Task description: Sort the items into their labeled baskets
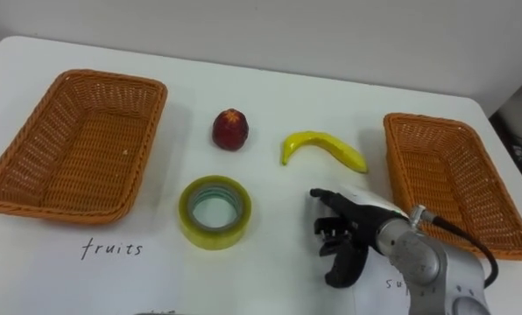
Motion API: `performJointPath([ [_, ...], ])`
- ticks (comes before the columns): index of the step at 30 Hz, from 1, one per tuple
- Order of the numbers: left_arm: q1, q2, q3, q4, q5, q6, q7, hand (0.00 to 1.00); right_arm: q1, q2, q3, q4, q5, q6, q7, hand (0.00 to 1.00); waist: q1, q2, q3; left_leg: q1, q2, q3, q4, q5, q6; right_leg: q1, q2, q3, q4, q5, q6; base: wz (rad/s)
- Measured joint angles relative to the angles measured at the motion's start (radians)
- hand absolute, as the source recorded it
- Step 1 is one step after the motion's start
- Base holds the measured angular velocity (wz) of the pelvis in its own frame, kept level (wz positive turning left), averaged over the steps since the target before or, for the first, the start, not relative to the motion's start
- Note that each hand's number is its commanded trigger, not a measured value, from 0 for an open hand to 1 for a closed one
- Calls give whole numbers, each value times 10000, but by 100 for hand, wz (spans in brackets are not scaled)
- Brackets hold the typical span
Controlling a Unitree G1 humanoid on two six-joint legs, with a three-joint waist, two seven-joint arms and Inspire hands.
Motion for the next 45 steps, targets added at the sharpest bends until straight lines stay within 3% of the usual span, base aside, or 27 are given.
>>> performJointPath([
  [12, 2, 6, 0, 4, 1, -25, -18, 0, -35, -192, -12, -1, -3, -163, -5, 0, 9, -3, 43, -32, 2, 22, -24, 0, 0, -85, 12, 31, 1, 0, 0, 0],
  [32, -19, 17, -2, -4, 2, -26, -5, 0, -33, -225, -45, 37, -1, -178, -20, 0, 14, -1, 45, -13, 4, 22, -54, 2, 1, -95, 18, 42, 1, 0, 0, 0],
  [45, -38, -6, -204, 5, -3, -27, 268, 0, -144, 44, -77, 704, -72, -171, -1008, 0, 69, 34, 53, -6, 3, -134, -82, 9, -11, 74, 18, -157, -134, 13, -12, 3],
])
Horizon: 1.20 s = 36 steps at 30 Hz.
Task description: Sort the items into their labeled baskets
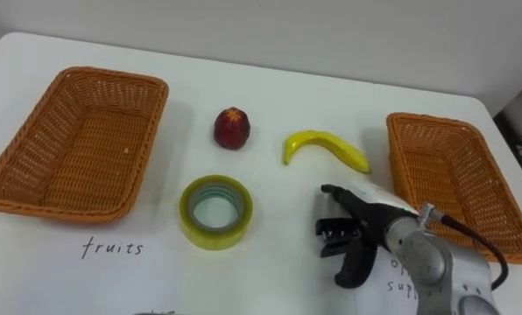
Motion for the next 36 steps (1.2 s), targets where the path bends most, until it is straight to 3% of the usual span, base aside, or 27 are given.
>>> performJointPath([
  [5, 38, 1, -4, -133, 8, 47, 22, 0, 22, 38, -38, 187, 0, 28, -26, 0, 10, 1, -3, 2, 9, 3, 11, 0, 1, -1, -11, -252, -4, 48, -2, 0],
  [16, -6, -76, -2, -727, -85, 46, 256, 0, 39, 78, 87, 240, -356, 154, -106, 0, 236, 32, -55, 4, 11, -2, 69, 23, -6, 6, -13, -264, 12, 76, -30, 0],
  [17, -3, -103, -1, -725, -85, 47, 262, 0, 39, 84, 88, 240, -356, 192, -106, 67, 239, 31, -62, 5, 11, -2, 69, 26, -7, 6, -12, -264, 12, 76, -31, 0],
  [18, 14, -126, -1, -717, -85, 51, 266, 0, 39, 104, 89, 239, -356, 242, -104, 100, 240, 28, -66, 6, 11, -2, 69, 28, -7, 5, -12, -264, 11, 77, -33, 0],
  [23, 32, -109, 0, -679, -85, 49, 259, 0, 7, 220, 104, 310, -388, 229, -10, 100, 240, -20, -102, 42, 12, -1, 68, 33, -8, 39, -12, -267, 12, 83, -35, 0],
  [36, 61, -99, -7, -461, -88, 55, 213, 0, -307, 507, 179, 809, -1290, 248, -828, 100, 456, -31, -101, 154, 11, -45, 4, 31, -4, 131, 0, -268, -8, 91, -30, 0],
])
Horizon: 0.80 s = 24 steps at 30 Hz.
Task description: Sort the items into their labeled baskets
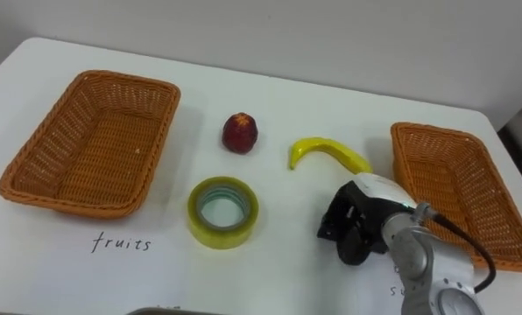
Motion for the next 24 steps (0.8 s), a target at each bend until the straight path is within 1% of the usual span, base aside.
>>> performJointPath([
  [7, -19, 20, -1, 161, 3, -2, 1, 0, 1, 19, 1, -10, 154, -6, -37, 100, -41, -4, 2, 6, -1, -7, -4, -1, 2, 8, -3, -46, -4, 0, 0, 0],
  [10, -56, 17, -2, 160, 4, -2, 6, 0, 23, 152, -10, 0, 187, 2, -40, 100, -73, -3, 3, 3, -1, -7, 14, 0, 0, 12, -3, -58, 1, 0, 0, 0],
  [16, -42, 17, -12, 141, 6, -1, 14, 0, 31, 160, -16, -26, 210, -1, -43, 100, -78, -4, 3, -8, -1, -8, 16, 0, -1, 4, -3, -56, 2, 0, 0, 0],
  [18, -35, 17, -22, 54, 12, -1, 38, 0, 35, 163, -14, -32, 303, -11, -91, 100, -160, -4, 3, -16, -2, -29, 16, 0, -1, 9, -3, -71, 1, 0, 0, 0],
  [21, -82, 9, -21, 33, 17, -24, 81, 0, 70, 160, -21, -79, 450, -70, -286, 100, -249, -1, 5, -26, -7, -35, 15, 1, -1, 10, -2, -76, -9, 0, 0, 0],
  [24, -56, -16, -21, 75, 23, -139, 105, 0, 150, 154, -31, -186, 661, -146, -442, 100, -260, 22, 9, -24, -9, -15, 8, 0, -1, 9, 6, -38, -9, 0, 0, 0],
])
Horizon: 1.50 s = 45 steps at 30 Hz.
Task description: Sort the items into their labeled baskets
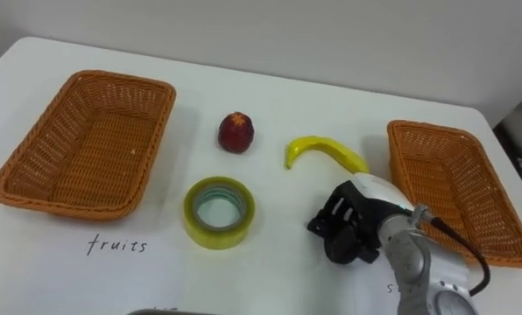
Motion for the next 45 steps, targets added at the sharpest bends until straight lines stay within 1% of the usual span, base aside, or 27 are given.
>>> performJointPath([
  [2, 40, -31, 45, -11, -5, -30, -1, 0, 7, 0, -3, -209, 19, -1, 126, 100, 9, 35, 10, 0, -1, 22, -18, 0, 0, -15, 4, 27, 2, 0, 0, 0],
  [3, 85, -62, 55, -12, -10, -68, -8, 0, 12, -2, -4, -484, 71, -4, 302, 100, 4, 94, 41, 0, -1, 14, -27, 1, 0, -28, 7, 52, 3, 0, 0, -4],
  [4, 115, -75, 52, -12, -21, -79, -14, 0, 13, -4, -5, -647, 151, -8, 332, 100, -12, 129, 53, -1, -1, 14, -33, 1, 0, -37, 8, 63, 3, 0, 0, -3],
  [5, 197, -95, 51, -10, -20, -79, -17, 0, 13, -9, -15, -1012, 394, -84, 347, 100, -48, 209, 45, -26, -1, 13, -45, 1, 1, -71, 9, 68, 3, 0, 0, 0],
  [6, 238, -97, 51, -8, -18, -79, -16, 0, 12, -13, -37, -1314, 614, -197, 348, 100, -110, 276, 15, -55, 0, 6, -58, 3, 1, -112, 13, 71, 3, -1, 1, 0],
  [7, 266, -97, 51, -6, -14, -80, -16, 0, 12, -26, -53, -1437, 738, -258, 348, 100, -128, 303, 11, -63, 1, -2, -64, 4, 1, -123, 15, 72, 3, -1, 1, 0],
  [9, 402, -97, 65, 6, 63, -101, -15, 0, -7, -94, -78, -1751, 1019, -508, 346, 100, -150, 376, 22, -71, 2, -34, -86, 15, 1, -134, 17, 94, -4, -2, 2, 4],
  [10, 430, -97, 70, 17, 72, -117, -14, 0, -7, -96, -89, -1817, 1074, -548, 345, 100, -187, 380, 23, -71, 2, -44, -100, 20, 2, -133, 16, 108, -9, -2, 3, 7],
  [11, 483, -98, 126, 84, 66, -148, -13, 0, -7, -95, -126, -1943, 1132, -659, 339, 100, -276, 357, 10, -74, -1, -80, -131, 40, 10, -133, 11, 112, -9, -2, 3, 4],
  [12, 551, -103, 174, 98, 68, -147, -12, 0, -7, -92, -274, -1978, 1234, -832, 303, 100, -288, 362, 16, -36, -3, -72, -133, 56, 9, -134, 17, 177, -10, -2, 3, 0],
  [14, 627, -122, 232, 113, 65, -168, -35, 0, -27, -102, -499, -2037, 1267, -859, 193, 100, -287, 314, 7, -26, -4, -42, -134, 59, 11, -140, 22, 255, -8, -2, 3, -6],
  [16, 623, -121, 228, 290, 70, -209, -109, 0, -82, -106, -757, -2208, 1278, -867, 131, 100, -293, 275, 25, -27, -4, -19, -134, 59, 11, -155, 28, 334, -11, -2, 3, -6],
  [17, 615, -123, 230, 428, 73, -229, -134, 0, -113, -110, -883, -2347, 1292, -901, -11, 100, -322, 249, 22, -25, -4, -18, -131, 59, 11, -155, 29, 333, -12, -3, 3, 0],
  [18, 607, -131, 232, 488, 82, -235, -140, 0, -142, -109, -1061, -2465, 1325, -1018, -164, 100, -356, 229, 27, -23, -4, -12, -131, 59, 11, -155, 30, 336, -12, -3, 4, 0],
  [20, 614, -151, 239, 492, 116, -235, -179, 0, -142, -107, -1398, -2689, 1548, -1121, -373, 100, -380, 221, 39, -25, -7, -11, -135, 59, 12, -154, 28, 336, -12, -3, 4, 0],
  [21, 616, -159, 243, 487, 144, -240, -199, 0, -143, -108, -1604, -2820, 1686, -1232, -511, 100, -380, 221, 41, -24, -8, -10, -143, 59, 11, -154, 29, 337, -12, -3, 4, 0],
  [23, 619, -165, 243, 487, 148, -291, -201, 0, -142, -108, -1798, -2989, 1903, -1297, -762, 100, -380, 224, 45, -22, -6, -2, -158, 58, 11, -150, 37, 340, -11, -3, 4, 0],
  [25, 619, -171, 241, 485, 149, -312, -223, 0, -142, -106, -1957, -3057, 2037, -1454, -1014, 100, -409, 231, 61, -19, -6, 2, -160, 58, 10, -142, 38, 326, -10, -3, 4, 0],
  [27, 651, -169, 244, 496, 148, -321, -328, 0, -142, -105, -2026, -3086, 2224, -1594, -1422, 100, -503, 233, 77, -19, -7, 6, -157, 58, 10, -138, 37, 323, -3, -2, 4, 0],
  [31, 648, -170, 242, 568, 157, -345, -385, 0, -141, -107, -2026, -3087, 2379, -1659, -1950, 100, -602, 233, 89, -26, -10, -10, -151, 59, 7, -139, 36, 323, -4, -3, 4, 0],
  [36, 641, -178, 246, 534, 119, -346, -359, 0, -139, -114, -2032, -2867, 2989, -1690, -3099, 100, -637, 246, 97, -32, -9, 8, -159, 58, 7, -139, 38, 318, -8, -3, 4, 0],
  [38, 663, -203, 255, 534, 115, -346, -328, 0, -141, -115, -2094, -2830, 3026, -1738, -3452, 100, -782, 252, 97, -54, -10, -11, -149, 58, 7, -137, 23, 223, -4, -3, 4, 6],
  [41, 733, -305, 542, 460, 130, -340, -324, 0, -140, -144, -2589, -2828, 3008, -1833, -4004, 100, -849, 302, 105, -33, -9, 14, -118, 58, 8, -142, 24, 217, -2, -3, 4, 1],
  [43, 775, -339, 657, 465, 128, -338, -351, 0, -140, -222, -2867, -2820, 2986, -1832, -4418, 100, -873, 333, 93, -22, -5, 27, -119, 59, 8, -143, 27, 218, -1, -4, 5, -2],
  [45, 815, -379, 951, 462, 131, -314, -386, 0, -140, -306, -3192, -2730, 2960, -1837, -4888, 100, -935, 347, 75, 8, -1, 62, -130, 59, 7, -142, 28, 213, -3, -4, 6, -5],
])
